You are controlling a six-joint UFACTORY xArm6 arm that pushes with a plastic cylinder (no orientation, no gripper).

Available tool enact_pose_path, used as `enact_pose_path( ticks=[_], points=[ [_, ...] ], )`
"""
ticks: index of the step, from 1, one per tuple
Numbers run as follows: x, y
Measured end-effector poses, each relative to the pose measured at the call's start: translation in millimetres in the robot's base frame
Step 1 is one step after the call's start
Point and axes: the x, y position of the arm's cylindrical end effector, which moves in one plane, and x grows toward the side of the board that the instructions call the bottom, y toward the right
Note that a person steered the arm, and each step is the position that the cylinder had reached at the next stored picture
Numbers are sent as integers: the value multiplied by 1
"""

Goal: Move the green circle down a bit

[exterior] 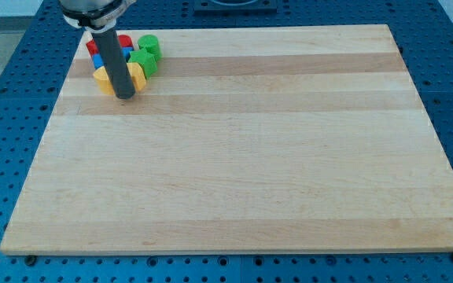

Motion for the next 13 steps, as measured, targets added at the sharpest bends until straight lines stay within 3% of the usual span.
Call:
enact_pose_path(
  ticks=[3, 4, 5, 6, 9, 11, 12, 13],
  points=[
    [22, -2],
    [63, -16],
    [86, -117],
    [86, -117],
    [-67, -118],
    [-122, -112],
    [-126, -71],
    [-91, 10]
  ],
)
